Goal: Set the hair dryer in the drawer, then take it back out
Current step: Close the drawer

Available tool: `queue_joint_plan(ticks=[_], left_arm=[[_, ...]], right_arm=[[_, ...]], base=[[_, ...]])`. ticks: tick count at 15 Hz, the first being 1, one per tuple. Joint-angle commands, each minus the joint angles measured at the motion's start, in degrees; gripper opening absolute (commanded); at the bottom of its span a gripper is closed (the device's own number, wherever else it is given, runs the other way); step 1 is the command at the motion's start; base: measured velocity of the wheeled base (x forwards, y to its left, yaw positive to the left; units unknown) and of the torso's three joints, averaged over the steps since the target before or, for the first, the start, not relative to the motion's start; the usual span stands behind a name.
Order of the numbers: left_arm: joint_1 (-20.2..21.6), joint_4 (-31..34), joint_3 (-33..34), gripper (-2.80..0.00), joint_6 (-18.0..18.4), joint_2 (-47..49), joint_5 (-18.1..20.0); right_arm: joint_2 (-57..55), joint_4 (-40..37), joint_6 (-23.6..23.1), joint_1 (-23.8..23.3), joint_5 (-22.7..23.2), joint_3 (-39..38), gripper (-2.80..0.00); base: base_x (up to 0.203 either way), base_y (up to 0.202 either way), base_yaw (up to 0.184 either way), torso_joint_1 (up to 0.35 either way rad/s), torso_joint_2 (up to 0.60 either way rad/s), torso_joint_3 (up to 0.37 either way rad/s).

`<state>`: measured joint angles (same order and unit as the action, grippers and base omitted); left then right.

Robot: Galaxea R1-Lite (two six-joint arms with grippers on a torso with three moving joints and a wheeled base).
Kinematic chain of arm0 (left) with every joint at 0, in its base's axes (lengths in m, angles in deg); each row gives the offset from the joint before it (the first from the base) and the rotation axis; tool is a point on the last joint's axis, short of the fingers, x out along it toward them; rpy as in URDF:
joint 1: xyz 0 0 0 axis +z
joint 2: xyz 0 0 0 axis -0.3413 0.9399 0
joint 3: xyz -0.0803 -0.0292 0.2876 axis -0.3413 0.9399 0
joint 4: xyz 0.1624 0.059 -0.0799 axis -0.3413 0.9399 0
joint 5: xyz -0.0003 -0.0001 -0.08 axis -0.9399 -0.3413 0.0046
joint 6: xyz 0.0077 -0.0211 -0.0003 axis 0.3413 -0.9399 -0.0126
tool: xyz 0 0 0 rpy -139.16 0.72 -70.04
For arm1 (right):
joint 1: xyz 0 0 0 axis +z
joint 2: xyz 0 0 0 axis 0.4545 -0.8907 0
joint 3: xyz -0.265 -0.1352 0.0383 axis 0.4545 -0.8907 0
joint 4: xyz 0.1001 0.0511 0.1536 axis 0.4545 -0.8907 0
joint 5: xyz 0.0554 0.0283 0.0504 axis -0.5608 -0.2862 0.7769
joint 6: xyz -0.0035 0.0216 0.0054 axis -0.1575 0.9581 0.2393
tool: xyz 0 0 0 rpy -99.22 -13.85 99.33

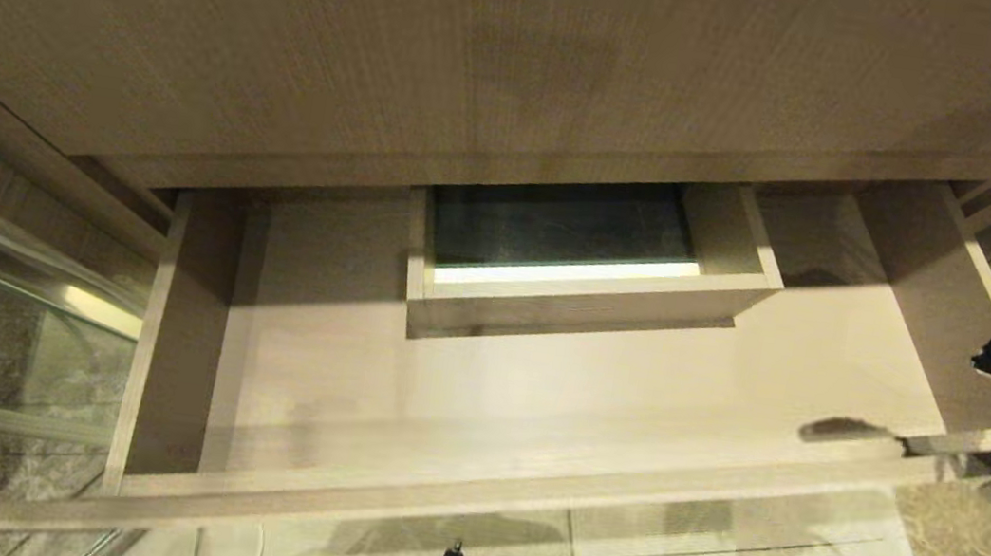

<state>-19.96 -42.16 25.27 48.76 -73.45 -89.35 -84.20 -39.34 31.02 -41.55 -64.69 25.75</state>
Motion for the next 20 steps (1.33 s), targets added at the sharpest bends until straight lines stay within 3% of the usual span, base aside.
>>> queue_joint_plan(ticks=[1, 5, 8, 14, 20], left_arm=[[0.00, -0.01, 0.09, -2.80, -0.04, 0.00, -0.01], [0.00, -0.01, 0.09, -2.80, -0.04, 0.00, -0.01], [0.00, -0.01, 0.09, -2.80, -0.04, 0.00, -0.01], [0.00, -0.01, 0.09, -2.80, -0.04, 0.00, -0.01], [0.00, -0.01, 0.09, -2.80, -0.04, 0.00, -0.01]], right_arm=[[0.43, 3.82, 0.45, -0.01, 2.68, -0.24, -2.80], [1.27, 20.47, 1.65, 0.07, 11.28, -0.08, -2.80], [2.47, 24.52, 1.59, 0.02, 15.69, -0.45, -2.80], [6.90, 25.38, 0.78, 0.04, 17.38, -3.42, -2.80], [1.63, 27.71, -3.43, 1.09, 17.23, -1.74, -2.80]], base=[[0.000, 0.000, 0.000, 0.000, 0.00, 0.000], [0.000, 0.000, 0.000, 0.000, 0.00, 0.000], [0.000, 0.000, 0.000, 0.000, 0.00, 0.000], [0.000, 0.000, 0.000, 0.000, 0.00, 0.000], [0.000, 0.000, 0.000, 0.000, 0.00, 0.000]])
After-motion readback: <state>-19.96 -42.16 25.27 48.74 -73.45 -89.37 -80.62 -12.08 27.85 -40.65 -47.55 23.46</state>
